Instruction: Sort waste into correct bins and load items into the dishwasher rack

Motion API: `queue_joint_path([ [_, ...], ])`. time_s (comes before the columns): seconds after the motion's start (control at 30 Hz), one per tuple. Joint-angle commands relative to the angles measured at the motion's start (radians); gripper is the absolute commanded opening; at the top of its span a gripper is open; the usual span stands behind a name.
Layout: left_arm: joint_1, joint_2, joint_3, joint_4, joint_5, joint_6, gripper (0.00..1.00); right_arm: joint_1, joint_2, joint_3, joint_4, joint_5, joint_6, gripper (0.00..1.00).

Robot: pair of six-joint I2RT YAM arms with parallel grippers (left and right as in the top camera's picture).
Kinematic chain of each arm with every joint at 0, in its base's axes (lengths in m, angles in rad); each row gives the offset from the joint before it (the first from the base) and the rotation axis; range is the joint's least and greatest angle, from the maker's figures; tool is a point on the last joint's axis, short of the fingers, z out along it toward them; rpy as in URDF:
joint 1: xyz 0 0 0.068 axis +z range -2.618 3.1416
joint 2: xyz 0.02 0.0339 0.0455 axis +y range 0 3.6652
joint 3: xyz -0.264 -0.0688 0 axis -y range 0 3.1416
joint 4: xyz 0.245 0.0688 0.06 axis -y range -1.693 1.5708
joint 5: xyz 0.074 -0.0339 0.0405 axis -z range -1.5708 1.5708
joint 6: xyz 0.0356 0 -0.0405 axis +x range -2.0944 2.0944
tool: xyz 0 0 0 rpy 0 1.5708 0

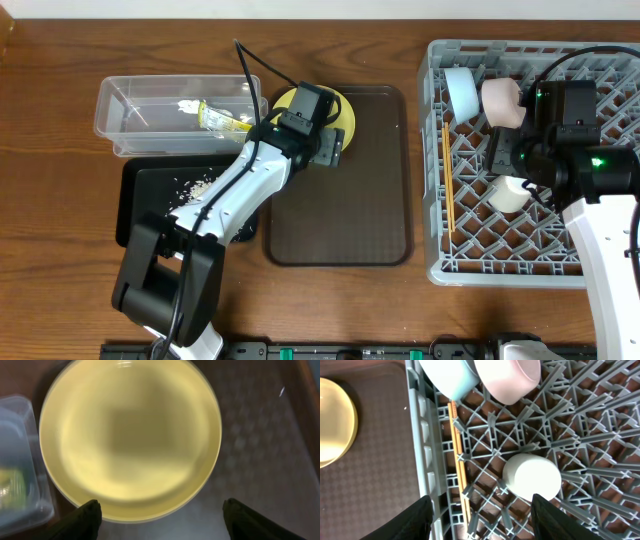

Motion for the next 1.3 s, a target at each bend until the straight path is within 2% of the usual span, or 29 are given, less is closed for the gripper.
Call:
queue_joint_path([
  [0.0, 0.004, 0.034, 0.018, 0.061, -0.026, -0.003, 0.73, -0.003, 0.000, 0.000, -0.004, -0.024, 0.002, 0.61],
  [0.23, 0.004, 0.138, 0.018, 0.109, -0.030, -0.003, 0.70, -0.003, 0.000, 0.000, -0.027, -0.029, 0.002, 0.61],
  [0.5, -0.012, 0.219, 0.018, 0.050, -0.018, -0.004, 0.69, -0.003, 0.000, 0.000, -0.034, -0.028, 0.002, 0.61],
  [0.6, -0.033, 0.218, 0.018, 0.002, 0.035, -0.003, 0.66, -0.003, 0.000, 0.000, -0.027, -0.028, 0.002, 0.61],
  [0.77, -0.092, 0.218, 0.018, -0.071, 0.226, -0.003, 0.62, -0.003, 0.000, 0.000, -0.019, -0.028, 0.002, 0.61],
  [0.87, -0.135, 0.217, 0.018, -0.105, 0.290, -0.003, 0.61, -0.003, 0.000, 0.000, 0.002, -0.029, 0.002, 0.61],
  [1.07, -0.163, 0.171, 0.018, -0.152, 0.224, -0.003, 0.61, -0.003, 0.000, 0.000, 0.031, -0.034, -0.008, 0.61],
  [1.27, -0.079, -0.015, 0.018, -0.200, 0.224, -0.003, 0.62, 0.043, 0.003, 0.000, 0.118, -0.212, -0.182, 0.61],
])
